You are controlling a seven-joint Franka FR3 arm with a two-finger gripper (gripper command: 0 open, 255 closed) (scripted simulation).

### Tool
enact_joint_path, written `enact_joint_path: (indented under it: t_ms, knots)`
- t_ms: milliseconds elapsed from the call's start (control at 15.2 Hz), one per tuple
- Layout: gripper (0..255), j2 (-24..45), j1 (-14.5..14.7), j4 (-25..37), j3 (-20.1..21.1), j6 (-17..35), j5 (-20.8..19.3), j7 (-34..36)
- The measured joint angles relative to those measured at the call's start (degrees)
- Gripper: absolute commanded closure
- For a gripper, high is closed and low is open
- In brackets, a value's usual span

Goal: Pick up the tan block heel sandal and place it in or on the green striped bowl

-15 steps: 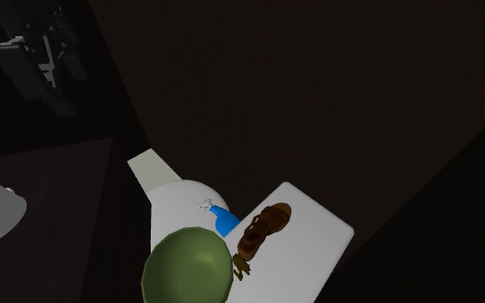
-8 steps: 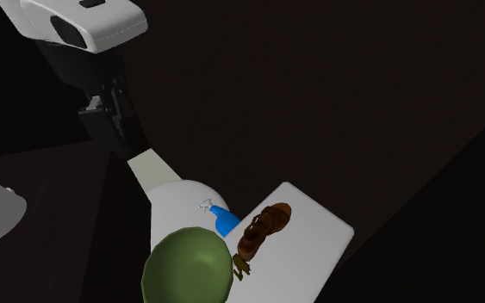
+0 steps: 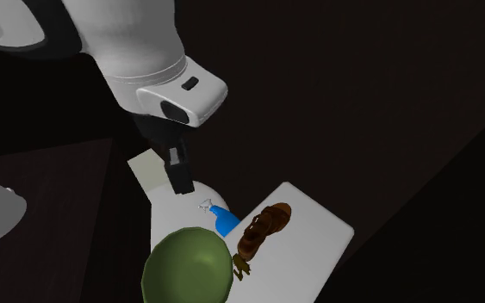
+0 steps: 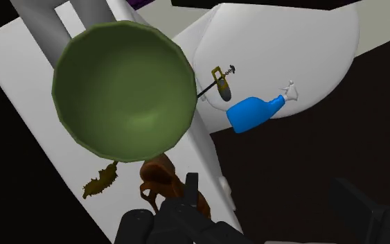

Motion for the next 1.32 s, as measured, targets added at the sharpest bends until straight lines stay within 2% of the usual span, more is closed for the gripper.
enact_joint_path:
  t_ms: [462,990,1320]
  knots:
    - [0,15.1,-2.1,10.7,0.3,4.5,6.7,-7.9]
    - [0,33.5,-6.6,28.5,3.1,5.5,12.1,-13.9]
    - [0,36.9,-7.1,30.2,4.0,7.4,13.1,-14.6]
